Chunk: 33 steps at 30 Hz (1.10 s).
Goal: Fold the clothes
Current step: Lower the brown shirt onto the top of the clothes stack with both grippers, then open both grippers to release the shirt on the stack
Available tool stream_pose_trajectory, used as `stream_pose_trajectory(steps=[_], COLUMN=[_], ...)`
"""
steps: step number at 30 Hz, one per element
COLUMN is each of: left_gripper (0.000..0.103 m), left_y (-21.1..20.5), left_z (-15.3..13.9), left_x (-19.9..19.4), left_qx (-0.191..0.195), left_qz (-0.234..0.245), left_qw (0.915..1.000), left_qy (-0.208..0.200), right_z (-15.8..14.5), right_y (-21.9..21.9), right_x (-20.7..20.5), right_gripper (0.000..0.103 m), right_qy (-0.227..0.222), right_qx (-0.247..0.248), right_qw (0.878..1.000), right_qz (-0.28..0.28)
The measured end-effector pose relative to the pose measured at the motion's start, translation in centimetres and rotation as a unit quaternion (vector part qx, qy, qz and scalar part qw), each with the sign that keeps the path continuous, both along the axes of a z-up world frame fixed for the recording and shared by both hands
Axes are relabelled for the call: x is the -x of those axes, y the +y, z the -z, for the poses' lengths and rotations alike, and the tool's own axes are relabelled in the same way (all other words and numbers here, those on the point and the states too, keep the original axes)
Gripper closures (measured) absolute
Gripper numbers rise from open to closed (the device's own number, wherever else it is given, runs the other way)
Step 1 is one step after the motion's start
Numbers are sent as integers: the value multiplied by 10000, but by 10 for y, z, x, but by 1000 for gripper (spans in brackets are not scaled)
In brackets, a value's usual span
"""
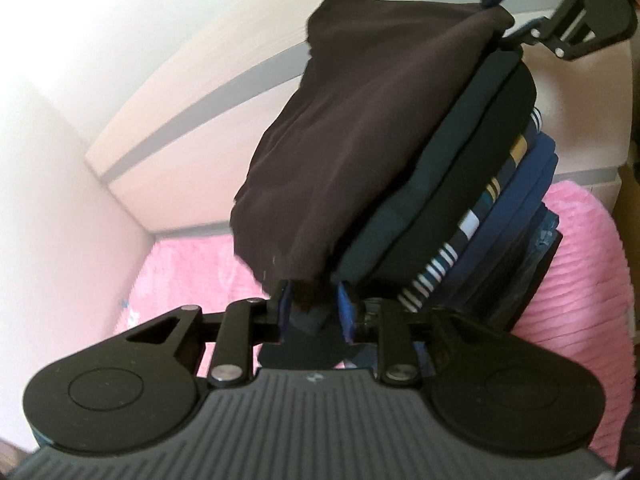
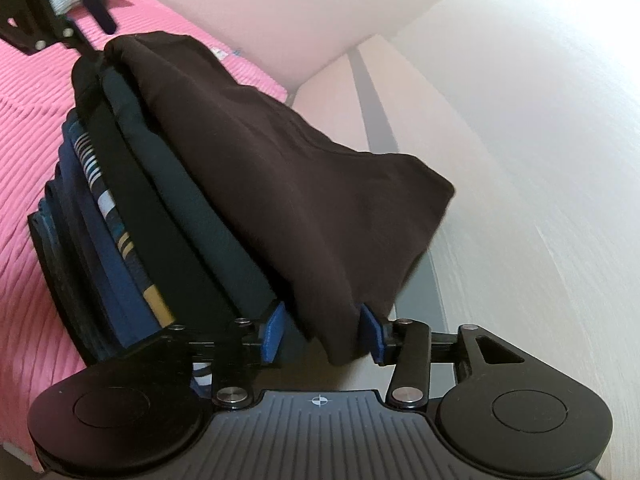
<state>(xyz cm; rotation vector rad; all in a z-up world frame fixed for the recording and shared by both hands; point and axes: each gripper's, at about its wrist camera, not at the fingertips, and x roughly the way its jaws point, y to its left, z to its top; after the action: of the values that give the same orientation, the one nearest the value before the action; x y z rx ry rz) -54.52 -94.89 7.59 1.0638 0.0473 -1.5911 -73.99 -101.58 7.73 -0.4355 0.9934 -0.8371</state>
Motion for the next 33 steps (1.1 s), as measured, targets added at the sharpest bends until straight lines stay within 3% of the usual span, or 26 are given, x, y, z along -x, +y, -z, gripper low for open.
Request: stream_pose_trajectory(steps=[1, 2, 3, 11, 14, 20, 22, 25, 27, 30, 33], left_gripper=[79, 79, 78, 70, 66, 47, 33, 19, 11, 1, 1], left_y=[4, 7, 10, 37, 43, 63, 69, 78, 88, 111, 142], left_z=[-1, -2, -3, 17, 24, 18, 15, 10, 6, 0, -5], left_x=[-3, -6, -8, -8, -5, -2, -3, -8, -14, -22, -28], left_qx=[-23, -50, -78, -378, -587, -687, -664, -608, -543, -490, -421], left_qz=[-90, -179, -271, -776, -1066, -1393, -1446, -1647, -1777, -1871, -1871], left_qw=[9999, 9997, 9993, 9932, 9861, 9748, 9715, 9627, 9552, 9477, 9467], left_qy=[79, 165, 254, 782, 1127, 1598, 1755, 2061, 2303, 2539, 2588], right_z=[-1, -3, -1, 19, 29, 47, 46, 39, 32, 23, 15], right_y=[1, 2, 7, 34, 43, 63, 73, 92, 104, 122, 147], right_x=[1, 3, 4, 24, 27, 26, 22, 19, 19, 25, 30], right_gripper=[49, 35, 28, 28, 28, 28, 28, 26, 10, 9, 9], right_qy=[-30, -60, -113, -374, -506, -759, -848, -1044, -1379, -1997, -2516], right_qx=[-18, -37, -88, -666, -1017, -1570, -1638, -1652, -1723, -1978, -2203], right_qw=[10000, 10000, 9999, 9967, 9929, 9838, 9819, 9789, 9708, 9462, 9160], right_qz=[29, 58, 75, 277, 339, 410, 420, 589, 942, 1605, 2217])
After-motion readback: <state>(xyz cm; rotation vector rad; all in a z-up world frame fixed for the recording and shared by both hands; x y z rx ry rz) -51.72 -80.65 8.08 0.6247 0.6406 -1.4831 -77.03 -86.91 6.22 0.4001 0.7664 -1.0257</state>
